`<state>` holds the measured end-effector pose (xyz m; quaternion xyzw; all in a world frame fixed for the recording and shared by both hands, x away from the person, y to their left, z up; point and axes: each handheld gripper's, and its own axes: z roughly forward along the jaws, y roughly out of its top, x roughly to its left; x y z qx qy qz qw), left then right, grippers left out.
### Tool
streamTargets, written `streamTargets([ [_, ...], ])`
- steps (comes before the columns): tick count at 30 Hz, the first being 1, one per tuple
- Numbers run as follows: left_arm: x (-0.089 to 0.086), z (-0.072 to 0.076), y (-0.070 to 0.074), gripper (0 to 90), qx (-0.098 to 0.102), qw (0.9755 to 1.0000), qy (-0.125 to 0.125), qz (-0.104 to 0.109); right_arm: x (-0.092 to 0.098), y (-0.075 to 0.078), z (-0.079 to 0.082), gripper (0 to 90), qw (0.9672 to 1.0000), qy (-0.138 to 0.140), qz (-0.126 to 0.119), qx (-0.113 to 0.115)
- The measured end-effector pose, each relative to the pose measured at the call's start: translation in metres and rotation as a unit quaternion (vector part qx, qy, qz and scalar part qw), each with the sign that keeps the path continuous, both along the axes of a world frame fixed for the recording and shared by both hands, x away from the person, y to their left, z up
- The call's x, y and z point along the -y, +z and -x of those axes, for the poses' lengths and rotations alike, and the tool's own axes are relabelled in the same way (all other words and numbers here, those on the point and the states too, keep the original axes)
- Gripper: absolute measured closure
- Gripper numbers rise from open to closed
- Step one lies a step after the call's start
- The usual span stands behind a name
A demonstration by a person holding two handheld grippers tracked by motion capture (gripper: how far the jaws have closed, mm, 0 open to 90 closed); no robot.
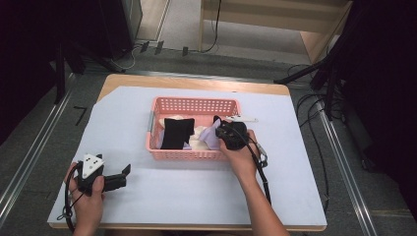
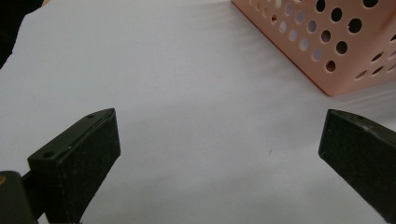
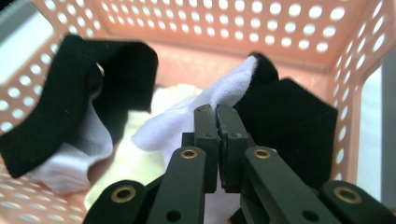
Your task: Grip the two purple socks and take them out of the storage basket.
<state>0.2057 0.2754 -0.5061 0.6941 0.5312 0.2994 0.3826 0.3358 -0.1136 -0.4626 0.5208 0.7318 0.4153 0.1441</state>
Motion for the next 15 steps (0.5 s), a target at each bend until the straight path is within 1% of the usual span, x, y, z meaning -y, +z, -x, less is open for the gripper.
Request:
streamTargets([
  [1, 0.000, 0.000, 0.000, 0.0, 0.000, 1.0000, 0.000, 0.000, 0.000, 0.000, 0.000, 88.6, 1.0000, 0.000, 0.000, 0.000],
  [2, 0.000, 0.000, 0.000, 0.0, 0.000, 1.0000, 0.000, 0.001, 0.001, 0.001, 0.002, 88.8, 0.9996, -0.010, -0.007, 0.024],
  [3, 0.000, 0.000, 0.000, 0.0, 0.000, 1.0000, 0.000, 0.001, 0.001, 0.001, 0.002, 88.8, 0.9996, -0.010, -0.007, 0.024],
  [4, 0.000, 0.000, 0.000, 0.0, -0.001, 1.0000, 0.000, 0.001, 0.002, 0.002, 0.003, 88.8, 0.9994, -0.012, -0.008, 0.030],
  [6, 0.000, 0.000, 0.000, 0.0, -0.001, 1.0000, 0.000, 0.001, 0.002, 0.004, 0.006, 88.8, 0.9981, -0.016, -0.016, 0.057],
  [7, 0.000, 0.000, 0.000, 0.0, -0.001, 1.0000, 0.000, 0.001, 0.002, 0.005, 0.007, 88.9, 0.9976, -0.015, -0.016, 0.065],
  [9, 0.000, 0.000, 0.000, 0.0, -0.001, 1.0000, 0.000, 0.001, 0.002, 0.009, 0.010, 88.9, 0.9956, -0.015, -0.017, 0.091],
  [11, 0.000, 0.000, 0.000, 0.0, -0.002, 1.0000, 0.000, 0.001, 0.002, 0.014, 0.014, 88.9, 0.9927, -0.013, -0.023, 0.118],
  [12, 0.000, 0.000, 0.000, 0.0, -0.002, 1.0000, 0.000, 0.001, 0.002, 0.017, 0.015, 88.9, 0.9903, -0.014, -0.024, 0.136],
  [13, 0.000, 0.000, 0.000, 0.0, -0.002, 1.0000, 0.000, 0.001, 0.002, 0.019, 0.017, 88.9, 0.9892, -0.014, -0.024, 0.144],
  [15, 0.000, 0.000, 0.000, 0.0, -0.002, 1.0000, 0.000, 0.001, 0.003, 0.022, 0.019, 88.9, 0.9857, -0.016, -0.028, 0.166],
])
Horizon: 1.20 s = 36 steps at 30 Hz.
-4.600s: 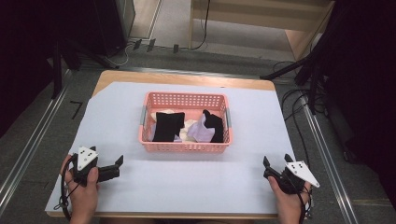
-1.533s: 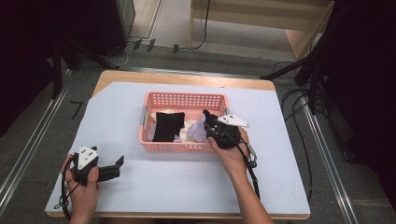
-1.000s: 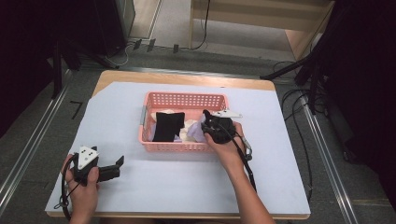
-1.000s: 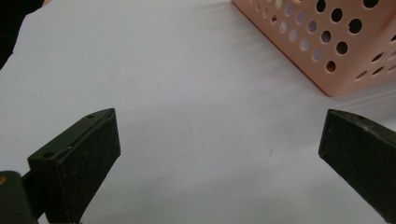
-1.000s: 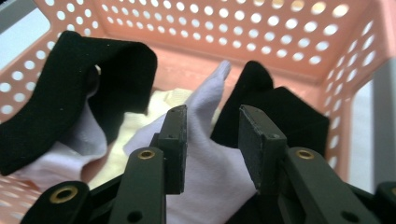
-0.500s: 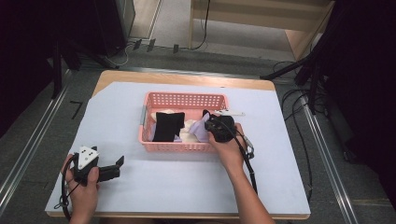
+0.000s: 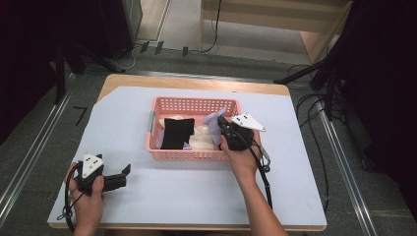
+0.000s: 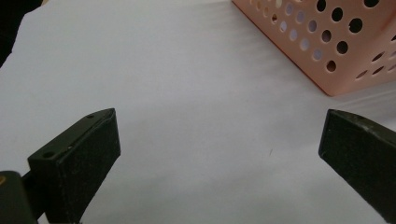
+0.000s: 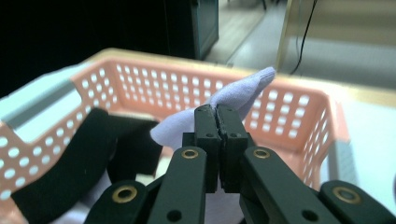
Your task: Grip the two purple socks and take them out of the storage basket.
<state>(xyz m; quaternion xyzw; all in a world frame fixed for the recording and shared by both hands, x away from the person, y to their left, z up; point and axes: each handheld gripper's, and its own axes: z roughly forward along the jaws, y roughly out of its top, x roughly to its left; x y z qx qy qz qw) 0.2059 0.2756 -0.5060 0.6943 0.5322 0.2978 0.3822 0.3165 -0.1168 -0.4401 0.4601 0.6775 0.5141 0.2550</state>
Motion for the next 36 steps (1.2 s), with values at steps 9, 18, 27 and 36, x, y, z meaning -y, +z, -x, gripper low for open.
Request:
streamTargets([
  [9, 0.000, 0.000, 0.000, 0.0, 0.001, 1.0000, 0.001, 0.000, 0.006, 0.009, 0.005, 88.7, 0.9958, 0.001, -0.001, 0.091],
  [18, 0.000, 0.000, 0.000, 0.0, -0.001, 1.0000, 0.001, 0.001, 0.011, 0.013, 0.006, 88.7, 0.9894, -0.004, 0.011, 0.145],
  [27, 0.000, 0.000, 0.000, 0.0, 0.001, 1.0000, 0.000, 0.001, 0.026, 0.023, 0.009, 88.7, 0.9836, -0.034, 0.004, 0.177],
  [36, 0.000, 0.000, 0.000, 0.0, 0.001, 1.0000, 0.000, 0.000, 0.047, 0.029, 0.010, 88.7, 0.9795, -0.067, 0.004, 0.190],
])
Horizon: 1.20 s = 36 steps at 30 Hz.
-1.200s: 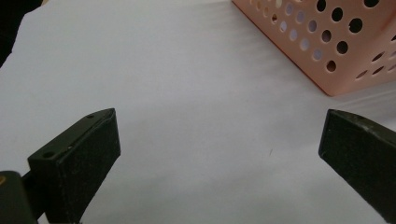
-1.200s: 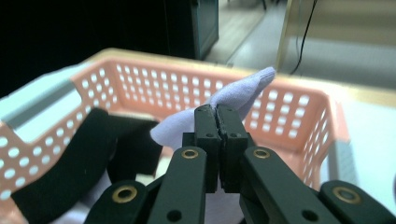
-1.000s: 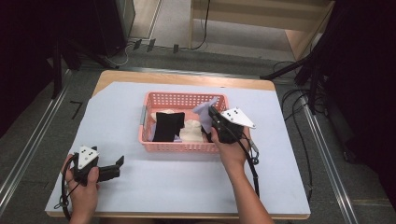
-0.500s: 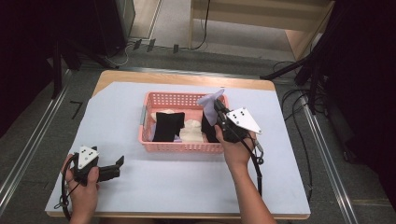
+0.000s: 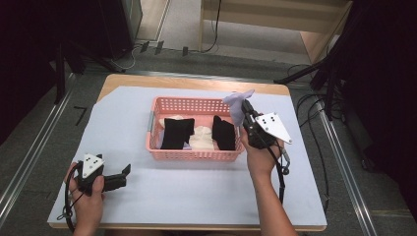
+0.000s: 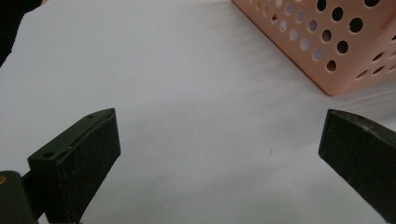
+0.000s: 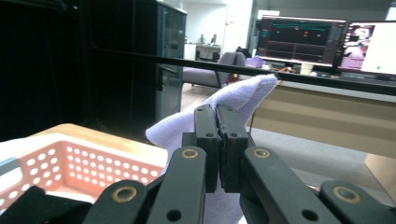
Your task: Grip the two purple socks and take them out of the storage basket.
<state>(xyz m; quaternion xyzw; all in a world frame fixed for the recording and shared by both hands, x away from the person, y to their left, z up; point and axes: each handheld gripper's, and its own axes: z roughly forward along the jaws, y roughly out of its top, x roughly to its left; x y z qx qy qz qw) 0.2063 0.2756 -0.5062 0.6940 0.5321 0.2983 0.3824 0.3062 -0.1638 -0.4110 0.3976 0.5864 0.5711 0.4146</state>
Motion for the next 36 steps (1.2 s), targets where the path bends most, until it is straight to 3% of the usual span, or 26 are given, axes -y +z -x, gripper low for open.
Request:
streamTargets([
  [7, 0.000, 0.000, 0.000, 0.0, 0.000, 1.0000, 0.001, 0.000, 0.018, -0.003, 0.001, 88.7, 0.9997, -0.024, -0.002, -0.002],
  [13, 0.000, 0.000, 0.000, 0.0, -0.001, 1.0000, 0.000, -0.001, 0.038, -0.012, 0.003, 88.7, 0.9983, -0.052, -0.009, -0.022],
  [28, 0.000, 0.000, 0.001, 0.0, -0.004, 1.0000, 0.000, -0.003, 0.076, -0.051, 0.009, 88.7, 0.9921, -0.101, -0.007, -0.075],
  [32, 0.000, 0.000, 0.000, 0.0, -0.002, 1.0000, 0.002, -0.002, 0.082, -0.062, 0.010, 85.3, 0.9877, -0.107, -0.031, -0.109],
  [33, 0.000, 0.000, 0.000, 0.0, -0.001, 1.0000, 0.001, -0.002, 0.085, -0.065, 0.012, 78.5, 0.9841, -0.105, -0.063, -0.129],
  [34, 0.000, 0.000, 0.000, 0.0, -0.001, 1.0000, 0.001, -0.002, 0.085, -0.065, 0.012, 78.5, 0.9841, -0.105, -0.063, -0.129],
  [36, 0.000, 0.000, 0.000, 0.0, -0.002, 1.0000, 0.001, -0.003, 0.084, -0.064, 0.014, 73.7, 0.9814, -0.106, -0.086, -0.135],
])
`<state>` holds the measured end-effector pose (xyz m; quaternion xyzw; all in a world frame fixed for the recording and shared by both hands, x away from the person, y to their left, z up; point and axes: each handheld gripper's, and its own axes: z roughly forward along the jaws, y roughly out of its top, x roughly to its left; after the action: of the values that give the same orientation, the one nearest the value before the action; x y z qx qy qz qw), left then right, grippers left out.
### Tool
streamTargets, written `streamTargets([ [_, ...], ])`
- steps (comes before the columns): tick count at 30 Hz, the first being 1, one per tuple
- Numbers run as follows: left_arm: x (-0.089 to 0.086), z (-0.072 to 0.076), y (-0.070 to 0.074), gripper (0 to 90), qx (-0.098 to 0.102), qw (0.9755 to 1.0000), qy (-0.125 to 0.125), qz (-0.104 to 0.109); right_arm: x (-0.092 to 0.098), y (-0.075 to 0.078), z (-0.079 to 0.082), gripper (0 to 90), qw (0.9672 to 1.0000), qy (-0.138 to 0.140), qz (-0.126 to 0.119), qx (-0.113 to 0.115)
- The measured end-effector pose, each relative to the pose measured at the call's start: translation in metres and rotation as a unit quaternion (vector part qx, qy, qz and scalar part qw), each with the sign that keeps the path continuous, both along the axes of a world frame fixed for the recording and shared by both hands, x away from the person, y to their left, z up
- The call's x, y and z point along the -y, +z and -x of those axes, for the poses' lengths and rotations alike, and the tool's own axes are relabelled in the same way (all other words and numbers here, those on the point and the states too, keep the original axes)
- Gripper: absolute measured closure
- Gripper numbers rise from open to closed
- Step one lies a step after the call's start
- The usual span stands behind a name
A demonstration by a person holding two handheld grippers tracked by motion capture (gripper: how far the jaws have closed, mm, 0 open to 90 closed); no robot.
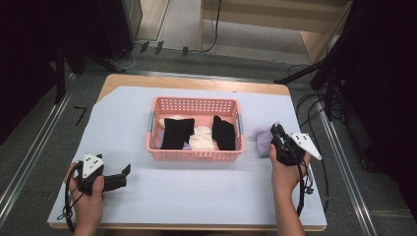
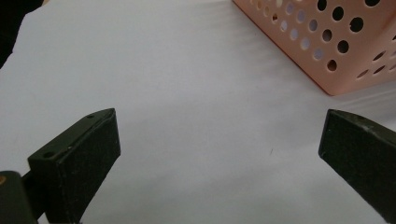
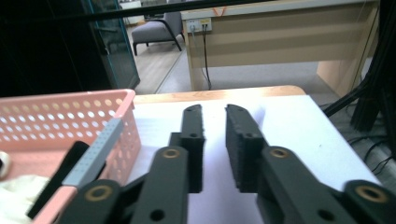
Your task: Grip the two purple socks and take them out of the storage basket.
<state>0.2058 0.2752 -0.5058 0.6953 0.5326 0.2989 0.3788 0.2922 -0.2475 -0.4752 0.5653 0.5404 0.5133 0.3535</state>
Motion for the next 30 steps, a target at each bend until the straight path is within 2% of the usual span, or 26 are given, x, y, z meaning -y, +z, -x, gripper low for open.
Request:
streamTargets([
  [2, 0.000, 0.000, 0.000, 0.0, -0.001, 1.0000, 0.001, -0.001, -0.005, 0.003, 0.001, 70.5, 0.9999, 0.009, -0.004, 0.007],
  [5, 0.000, 0.000, 0.000, 0.0, 0.000, 1.0000, 0.001, -0.001, -0.023, 0.012, 0.000, 68.5, 0.9989, 0.039, 0.021, 0.018],
  [6, 0.000, 0.000, 0.000, 0.0, -0.001, 1.0000, 0.000, -0.002, -0.037, 0.017, -0.001, 67.1, 0.9975, 0.063, 0.026, 0.018],
  [7, 0.000, 0.000, 0.000, 0.0, -0.001, 1.0000, 0.000, -0.002, -0.037, 0.017, -0.001, 67.1, 0.9975, 0.063, 0.026, 0.018],
  [8, 0.000, 0.000, 0.000, 0.0, -0.001, 1.0000, 0.000, -0.002, -0.042, 0.019, -0.002, 66.7, 0.9968, 0.073, 0.026, 0.019],
  [9, 0.000, 0.000, 0.000, 0.0, 0.000, 1.0000, 0.000, -0.002, -0.058, 0.022, -0.005, 66.0, 0.9950, 0.094, 0.028, 0.019],
  [10, 0.000, 0.000, 0.000, 0.0, 0.000, 1.0000, 0.000, -0.002, -0.058, 0.022, -0.005, 66.0, 0.9950, 0.094, 0.028, 0.019],
  [11, 0.000, 0.000, 0.000, 0.0, -0.001, 1.0000, -0.001, -0.002, -0.076, 0.024, -0.008, 65.4, 0.9928, 0.116, 0.028, 0.012],
  [13, 0.000, 0.000, 0.000, 0.0, -0.001, 1.0000, -0.001, -0.001, -0.081, 0.023, -0.009, 65.1, 0.9919, 0.123, 0.029, 0.014],
  [15, 0.000, 0.000, 0.000, 0.0, 0.000, 1.0000, -0.001, 0.001, -0.098, 0.023, -0.012, 64.7, 0.9894, 0.142, 0.029, 0.003],
  [16, 0.000, 0.000, 0.000, 0.0, 0.000, 1.0000, -0.001, 0.001, -0.113, 0.023, -0.014, 64.6, 0.9867, 0.159, 0.032, -0.008],
  [18, 0.000, 0.000, 0.000, 0.0, 0.000, 1.0000, -0.001, 0.001, -0.118, 0.023, -0.015, 64.2, 0.9855, 0.166, 0.034, -0.010],
  [22, 0.000, 0.000, 0.000, 0.0, -0.001, 1.0000, -0.002, 0.002, -0.147, 0.021, -0.020, 64.2, 0.9799, 0.192, 0.039, -0.037],
  [23, 0.000, 0.000, 0.000, 0.0, -0.001, 1.0000, -0.002, 0.002, -0.155, 0.021, -0.021, 64.2, 0.9781, 0.199, 0.047, -0.041],
  [26, 0.000, 0.000, 0.000, 0.0, -0.001, 1.0000, -0.002, 0.002, -0.171, 0.021, -0.024, 64.3, 0.9744, 0.212, 0.049, -0.055],
  [29, -0.001, 0.000, 0.000, 0.0, -0.002, 1.0000, -0.002, 0.002, -0.186, 0.021, -0.027, 64.3, 0.9690, 0.228, 0.049, -0.080],
  [30, 0.000, 0.000, 0.000, 0.0, -0.001, 1.0000, -0.001, 0.002, -0.190, 0.021, -0.028, 64.3, 0.9681, 0.230, 0.050, -0.086],
])
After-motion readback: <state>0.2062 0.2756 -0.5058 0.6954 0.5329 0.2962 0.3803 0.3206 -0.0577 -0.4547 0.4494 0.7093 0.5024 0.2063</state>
